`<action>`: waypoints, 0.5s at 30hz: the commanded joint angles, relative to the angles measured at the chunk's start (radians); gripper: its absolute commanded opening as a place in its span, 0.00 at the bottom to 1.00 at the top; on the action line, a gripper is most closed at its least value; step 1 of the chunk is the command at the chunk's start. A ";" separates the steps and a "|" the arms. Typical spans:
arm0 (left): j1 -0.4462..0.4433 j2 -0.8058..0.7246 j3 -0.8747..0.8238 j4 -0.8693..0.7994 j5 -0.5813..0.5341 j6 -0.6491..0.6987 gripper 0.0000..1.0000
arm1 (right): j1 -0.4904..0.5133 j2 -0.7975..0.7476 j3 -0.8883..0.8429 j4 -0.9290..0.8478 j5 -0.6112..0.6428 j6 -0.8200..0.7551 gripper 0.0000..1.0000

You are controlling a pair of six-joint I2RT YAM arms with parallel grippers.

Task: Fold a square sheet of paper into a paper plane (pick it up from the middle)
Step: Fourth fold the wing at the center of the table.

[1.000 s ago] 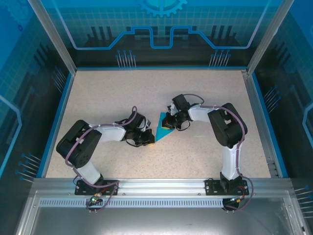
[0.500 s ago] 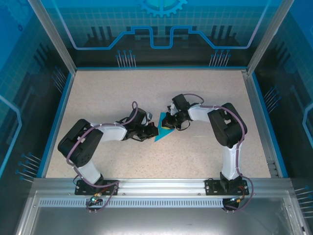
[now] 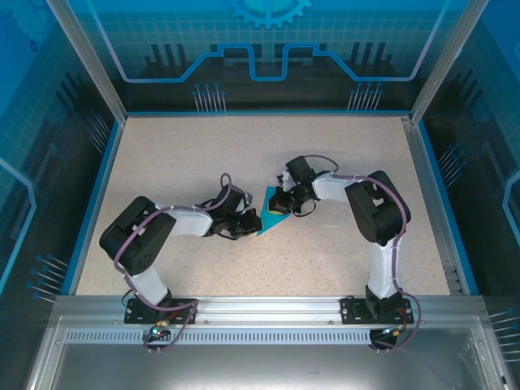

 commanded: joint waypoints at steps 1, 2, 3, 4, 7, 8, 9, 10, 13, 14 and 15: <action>-0.007 -0.008 -0.046 -0.028 -0.047 0.005 0.00 | -0.006 0.017 0.001 -0.075 0.076 -0.050 0.04; -0.006 -0.006 -0.047 -0.028 -0.047 0.002 0.00 | -0.006 0.016 0.001 -0.073 0.069 -0.054 0.04; -0.007 -0.006 -0.050 -0.030 -0.050 0.004 0.00 | -0.006 0.009 -0.003 -0.068 0.063 -0.054 0.04; -0.007 -0.003 -0.054 -0.031 -0.051 0.004 0.00 | -0.006 -0.002 -0.010 -0.059 0.058 -0.056 0.04; -0.007 -0.002 -0.061 -0.032 -0.050 0.004 0.00 | 0.005 -0.057 -0.023 -0.047 0.047 -0.063 0.04; -0.006 0.000 -0.061 -0.031 -0.048 0.003 0.00 | 0.012 -0.074 -0.025 -0.050 0.040 -0.068 0.04; -0.007 -0.002 -0.061 -0.029 -0.047 0.003 0.00 | 0.018 -0.085 -0.026 -0.051 0.029 -0.074 0.04; -0.006 -0.002 -0.059 -0.029 -0.047 0.001 0.00 | 0.025 -0.094 -0.025 -0.059 0.016 -0.078 0.05; -0.007 -0.001 -0.057 -0.026 -0.044 -0.001 0.00 | 0.056 -0.104 -0.028 -0.083 0.005 -0.107 0.04; -0.008 0.000 -0.056 -0.025 -0.044 -0.001 0.00 | 0.063 -0.103 -0.031 -0.088 0.005 -0.111 0.04; -0.007 0.002 -0.055 -0.027 -0.043 -0.002 0.00 | 0.068 -0.100 -0.034 -0.090 0.002 -0.111 0.04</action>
